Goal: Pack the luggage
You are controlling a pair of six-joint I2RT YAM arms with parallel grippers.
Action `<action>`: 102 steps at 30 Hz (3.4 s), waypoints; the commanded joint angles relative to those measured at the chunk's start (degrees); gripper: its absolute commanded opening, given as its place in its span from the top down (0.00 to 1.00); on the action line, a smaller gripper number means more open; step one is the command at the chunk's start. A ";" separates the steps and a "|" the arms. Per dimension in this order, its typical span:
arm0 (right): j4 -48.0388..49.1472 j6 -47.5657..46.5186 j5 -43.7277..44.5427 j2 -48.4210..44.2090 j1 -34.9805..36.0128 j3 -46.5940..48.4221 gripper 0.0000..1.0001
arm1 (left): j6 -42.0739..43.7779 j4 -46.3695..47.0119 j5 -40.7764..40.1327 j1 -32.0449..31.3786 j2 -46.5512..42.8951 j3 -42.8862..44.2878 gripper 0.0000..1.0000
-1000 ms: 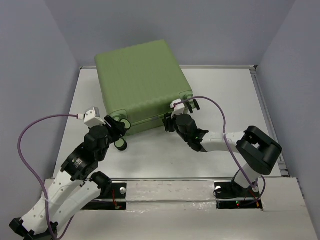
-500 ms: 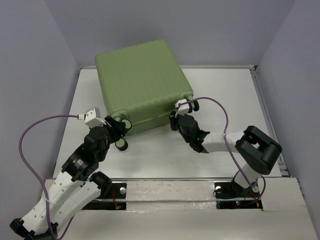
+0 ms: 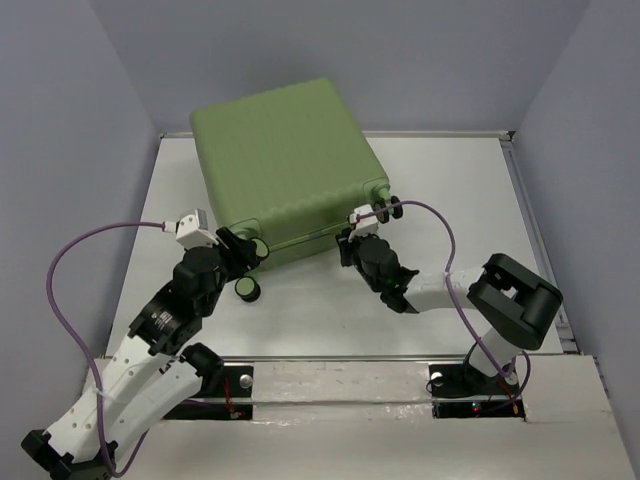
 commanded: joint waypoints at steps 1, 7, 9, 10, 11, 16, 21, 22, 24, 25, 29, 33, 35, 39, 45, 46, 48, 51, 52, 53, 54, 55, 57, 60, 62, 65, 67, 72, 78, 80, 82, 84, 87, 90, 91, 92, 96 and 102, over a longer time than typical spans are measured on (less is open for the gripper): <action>7.76 3.31 -8.42 -2.28 9.46 -1.87 0.93 | 0.00 15.19 13.74 -0.66 7.00 3.81 0.94; 12.14 9.28 -16.86 -0.44 23.71 -1.53 0.93 | -1.14 22.41 21.66 -1.01 13.33 11.46 0.94; 13.90 10.08 -19.85 1.57 26.26 0.74 0.93 | -2.11 26.26 23.06 -1.54 14.91 13.30 0.94; 15.22 10.34 -21.43 2.54 28.45 1.98 0.93 | -2.63 27.06 25.07 -2.15 15.70 14.36 0.94; 16.10 10.35 -21.44 3.68 29.34 3.47 0.93 | -3.07 27.85 25.61 -2.59 16.23 14.37 0.94; 31.99 16.31 -30.47 12.02 30.66 7.17 0.93 | -4.93 30.76 28.60 -6.63 20.63 20.50 0.94; 34.02 14.65 -24.98 11.95 31.46 5.16 0.93 | -6.59 31.54 30.63 -8.04 22.48 22.72 0.94; 38.83 15.61 -24.09 12.65 31.46 4.46 0.93 | -7.03 32.25 30.28 -8.48 22.57 22.37 0.94; 42.70 16.49 -21.20 14.75 31.46 3.23 0.93 | -7.73 34.09 29.40 -9.88 23.01 21.32 0.94; 44.39 17.02 -20.05 15.29 32.07 2.96 0.93 | -8.35 35.67 28.53 -11.20 23.62 20.35 0.94; 46.80 16.24 -14.51 12.41 33.13 -2.91 0.66 | -7.83 36.74 26.94 -12.88 24.68 19.82 0.94; 33.91 16.93 -6.52 0.09 33.13 -12.25 0.31 | -5.72 34.90 23.51 -13.06 22.13 17.36 0.86; 16.75 17.72 -4.49 -9.81 33.13 -14.09 0.25 | -5.45 34.10 20.97 -12.97 20.46 15.87 0.84; -8.28 21.15 4.99 -25.20 33.13 -15.06 0.16 | -6.33 34.80 19.91 -12.97 18.18 11.30 0.76; -32.45 17.48 16.06 -42.16 32.33 -9.28 0.07 | -7.30 35.59 20.08 -12.97 16.07 7.52 0.44; -34.23 16.86 16.96 -43.14 30.59 -8.30 0.05 | -7.21 35.60 20.08 -13.06 15.80 7.17 0.42; -37.49 15.62 16.88 -44.64 28.22 -5.85 0.05 | -6.60 34.99 19.65 -12.97 15.45 6.46 0.40; -38.82 15.35 13.20 -45.18 23.82 -3.91 0.04 | -4.84 31.14 17.02 -13.06 13.00 6.37 0.40; -38.82 15.35 11.45 -44.91 20.94 -3.55 0.03 | -3.53 30.07 16.13 -13.06 12.03 6.11 0.40; -38.47 15.01 8.38 -44.56 19.78 -3.11 0.03 | -3.00 28.93 14.39 -13.06 11.15 4.71 0.41; -37.86 14.22 7.40 -43.60 18.90 -2.67 0.03 | -2.56 27.09 13.50 -13.06 8.97 3.74 0.42; -37.07 13.26 6.34 -42.90 17.93 -1.71 0.02 | -2.46 26.11 12.71 -12.97 7.99 2.78 0.43; -35.57 11.75 0.99 -41.14 14.42 -0.22 0.00 | -2.46 24.61 11.56 -13.06 6.49 -0.38 0.44; -33.74 11.92 -3.23 -38.07 11.69 1.72 0.00 | -2.38 24.61 12.51 -13.06 6.21 -3.11 0.48; -31.62 12.19 -5.96 -37.18 10.28 1.81 0.00 | -2.38 25.13 14.01 -13.06 7.62 -3.38 0.49; -29.77 12.54 -8.08 -36.12 9.13 2.08 0.00 | -2.02 27.94 18.93 -13.06 10.26 -4.35 0.64; -29.77 12.37 -8.43 -37.26 9.13 1.73 0.00 | -2.29 28.39 20.17 -13.14 11.05 -5.75 0.76; -29.77 12.54 -9.31 -39.99 8.52 0.67 0.00 | -4.05 30.75 19.99 -13.14 12.28 -9.18 0.90; -29.07 13.60 -11.60 -36.92 6.85 1.72 0.00 | -3.43 35.59 21.14 -13.23 17.46 -7.61 0.90; -28.19 13.95 -12.30 -36.13 5.54 1.73 0.00 | -3.34 37.34 21.66 -13.23 18.69 -7.43 0.90; -27.66 14.91 -13.26 -35.95 4.30 1.46 0.00 | -3.60 38.32 22.19 -13.14 19.57 -7.34 0.90; -27.48 15.27 -14.49 -35.42 3.16 1.55 0.00 | -4.13 40.42 23.06 -13.23 21.06 -7.52 0.90; -26.96 16.23 -15.98 -34.19 1.67 1.73 0.00 | -4.92 42.53 24.98 -13.23 23.00 -7.43 0.90; -24.59 17.11 -18.88 -33.14 0.61 1.55 0.00 | -5.28 43.94 25.35 -13.23 24.15 -7.52 0.90; -24.32 17.37 -19.50 -32.26 0.61 1.90 0.00 | -5.54 44.90 25.61 -13.23 24.67 -7.78 0.90; -23.54 17.46 -20.03 -31.65 0.61 2.08 0.02 | -5.71 45.26 25.70 -13.23 24.85 -7.78 0.90; -21.25 18.52 -22.84 -29.89 0.61 1.90 0.08 | -5.89 46.14 25.53 -13.23 25.20 -8.13 0.90; -15.81 19.92 -26.81 -28.65 0.61 -0.29 0.19 | -5.89 48.60 25.61 -13.23 25.64 -8.83 0.90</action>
